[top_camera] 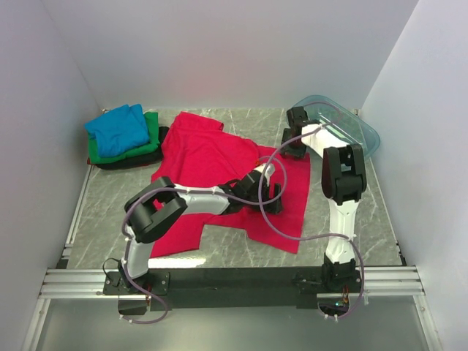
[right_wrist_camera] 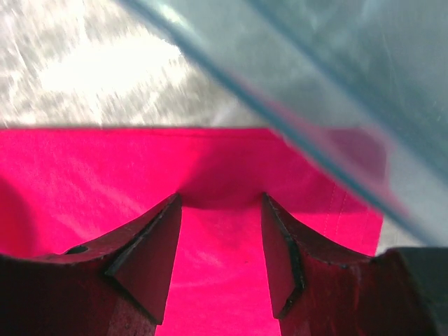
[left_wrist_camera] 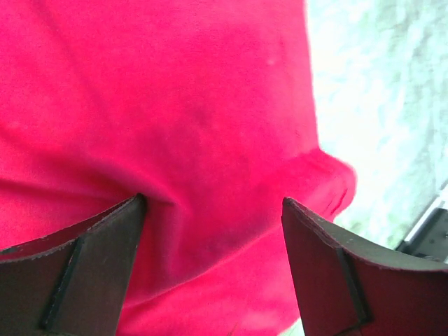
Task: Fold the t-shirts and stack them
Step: Flatten the tshirt out
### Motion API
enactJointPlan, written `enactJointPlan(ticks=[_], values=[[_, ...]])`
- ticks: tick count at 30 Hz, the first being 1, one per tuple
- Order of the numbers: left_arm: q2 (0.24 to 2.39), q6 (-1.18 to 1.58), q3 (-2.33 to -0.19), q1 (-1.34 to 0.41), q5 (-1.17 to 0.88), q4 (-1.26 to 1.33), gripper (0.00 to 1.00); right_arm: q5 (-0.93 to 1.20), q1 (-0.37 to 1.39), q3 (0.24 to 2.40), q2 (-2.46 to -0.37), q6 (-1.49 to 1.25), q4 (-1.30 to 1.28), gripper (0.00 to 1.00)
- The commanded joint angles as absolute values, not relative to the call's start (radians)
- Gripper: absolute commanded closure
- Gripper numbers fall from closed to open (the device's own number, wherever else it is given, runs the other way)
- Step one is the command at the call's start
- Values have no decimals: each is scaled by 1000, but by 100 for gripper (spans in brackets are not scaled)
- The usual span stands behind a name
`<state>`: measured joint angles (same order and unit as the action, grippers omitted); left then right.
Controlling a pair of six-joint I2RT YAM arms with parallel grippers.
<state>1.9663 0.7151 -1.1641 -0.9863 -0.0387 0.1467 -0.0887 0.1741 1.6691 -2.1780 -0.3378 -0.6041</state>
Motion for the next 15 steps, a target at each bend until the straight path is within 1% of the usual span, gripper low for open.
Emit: enactJointPlan(ticks=[1,6,8,11,12,14,15], values=[[2034,707,-1235,-1002,-138,173,16,-109,184,1765,-2227,-304,-672,44],[2045,670,-1337,-1005,-138,154,15,-107,190,1816,-2220,-281,-672,43],[2014,635,-1361,-1006,-86,115,15,-95,192,1818,-2183,-268,-657,41],[1912,595,-1367,-1005,-3,45,14,-77,190,1803,-2097,-255,-628,39],[1876,589,-1333,-1005,96,31,14,-72,192,1790,-2070,-252,-618,37],[1752,600,-1274,-1003,202,-24,12,-58,190,1751,-1979,-245,-585,37],[1665,613,-1200,-1002,312,-49,12,-49,190,1732,-1947,-245,-578,36]])
